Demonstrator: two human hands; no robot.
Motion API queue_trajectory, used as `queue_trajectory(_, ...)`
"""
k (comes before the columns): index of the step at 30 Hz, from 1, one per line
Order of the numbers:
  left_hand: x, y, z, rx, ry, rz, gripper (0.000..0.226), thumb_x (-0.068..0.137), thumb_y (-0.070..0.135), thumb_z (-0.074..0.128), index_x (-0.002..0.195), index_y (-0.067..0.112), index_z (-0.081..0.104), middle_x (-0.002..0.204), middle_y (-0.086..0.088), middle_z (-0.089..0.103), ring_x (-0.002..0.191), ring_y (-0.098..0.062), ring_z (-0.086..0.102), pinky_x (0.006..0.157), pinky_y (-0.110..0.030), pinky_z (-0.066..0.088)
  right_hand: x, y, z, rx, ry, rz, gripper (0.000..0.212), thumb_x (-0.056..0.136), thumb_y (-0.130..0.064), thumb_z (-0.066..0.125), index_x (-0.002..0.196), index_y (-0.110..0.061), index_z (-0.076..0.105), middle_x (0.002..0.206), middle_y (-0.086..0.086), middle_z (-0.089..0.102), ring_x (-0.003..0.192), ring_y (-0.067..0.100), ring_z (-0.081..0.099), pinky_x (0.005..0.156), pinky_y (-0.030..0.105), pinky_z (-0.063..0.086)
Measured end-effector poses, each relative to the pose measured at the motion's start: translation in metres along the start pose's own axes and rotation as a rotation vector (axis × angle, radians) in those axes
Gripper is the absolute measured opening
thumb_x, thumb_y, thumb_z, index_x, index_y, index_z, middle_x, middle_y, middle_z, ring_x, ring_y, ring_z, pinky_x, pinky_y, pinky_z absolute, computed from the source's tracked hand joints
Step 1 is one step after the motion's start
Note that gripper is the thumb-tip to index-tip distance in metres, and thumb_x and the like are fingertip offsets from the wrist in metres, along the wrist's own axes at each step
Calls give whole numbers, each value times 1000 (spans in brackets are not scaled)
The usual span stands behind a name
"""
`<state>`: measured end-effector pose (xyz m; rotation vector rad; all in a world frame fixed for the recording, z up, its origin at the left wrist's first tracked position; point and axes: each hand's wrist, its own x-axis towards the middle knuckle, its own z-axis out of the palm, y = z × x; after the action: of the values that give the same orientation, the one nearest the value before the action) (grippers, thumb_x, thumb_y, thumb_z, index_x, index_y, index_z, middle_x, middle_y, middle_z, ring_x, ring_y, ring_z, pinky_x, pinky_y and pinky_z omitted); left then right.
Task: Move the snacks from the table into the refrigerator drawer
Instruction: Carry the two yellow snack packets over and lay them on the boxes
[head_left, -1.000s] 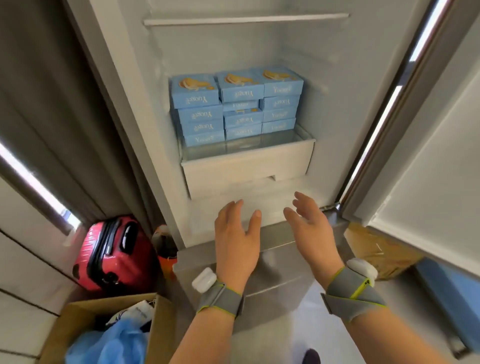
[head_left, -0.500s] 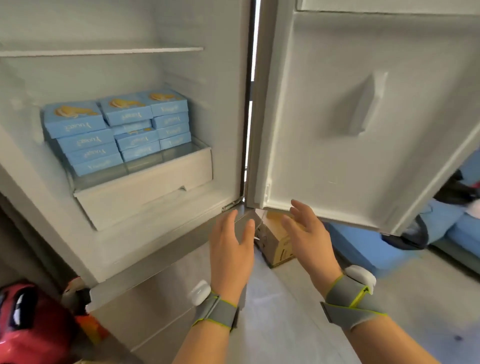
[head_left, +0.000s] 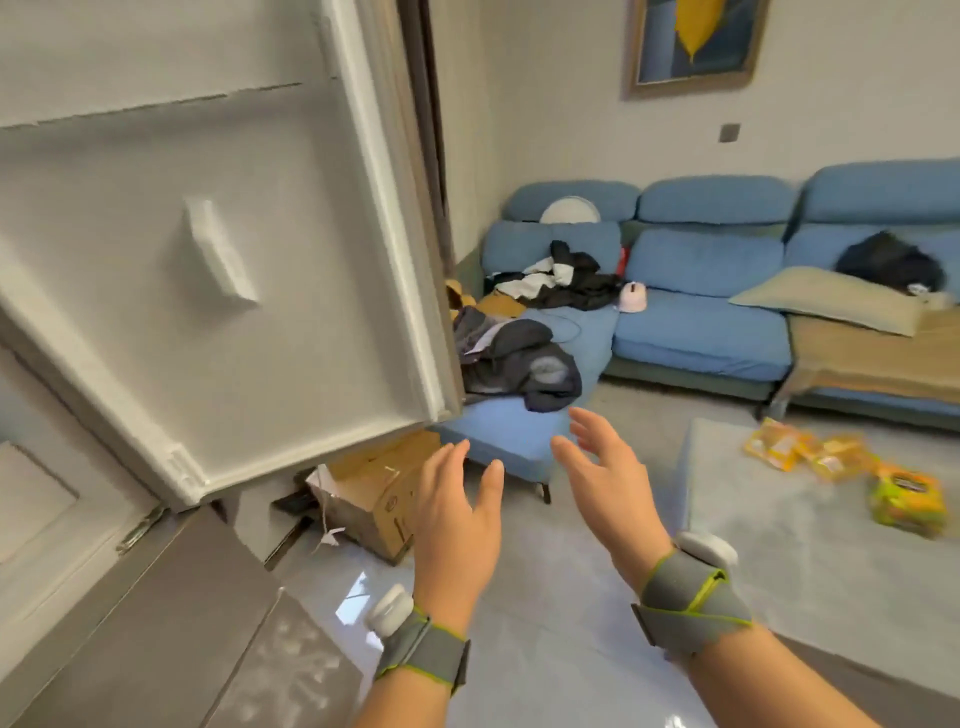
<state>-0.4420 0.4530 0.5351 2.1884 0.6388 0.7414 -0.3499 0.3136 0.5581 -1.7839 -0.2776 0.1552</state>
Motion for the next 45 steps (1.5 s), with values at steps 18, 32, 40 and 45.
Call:
queue_trajectory(18,-67,196,265,-4,-563,351,56,103,52,51,150,21,50,155,3,44,147,-13,34,120,-27,26,-2,109,-306,119,482,213,41,99,-28,64,140,-28,60,140,1,63,130,15,57,113,41,45)
queue_trajectory(32,-8,261,441,-147,-667,357,70,93,67,41,145,21,55,148,0,51,142,-18,43,120,-40,35,103,143,-426,15,626,297,36,97,-28,68,132,-31,65,132,-1,67,121,13,63,108,36,47)
queue_trajectory(40,54,270,539,-133,-695,247,65,95,63,47,143,20,56,146,-1,54,140,-22,45,119,-43,36,199,169,-474,-30,601,346,25,99,-25,66,117,-41,61,117,-9,65,106,4,62,94,29,46)
queue_trajectory(45,63,276,595,-73,-747,215,52,101,45,58,146,17,55,148,-1,52,141,-19,45,120,-31,32,235,210,-515,-12,608,433,26,98,-24,67,122,-34,63,117,-7,66,103,4,62,92,26,42)
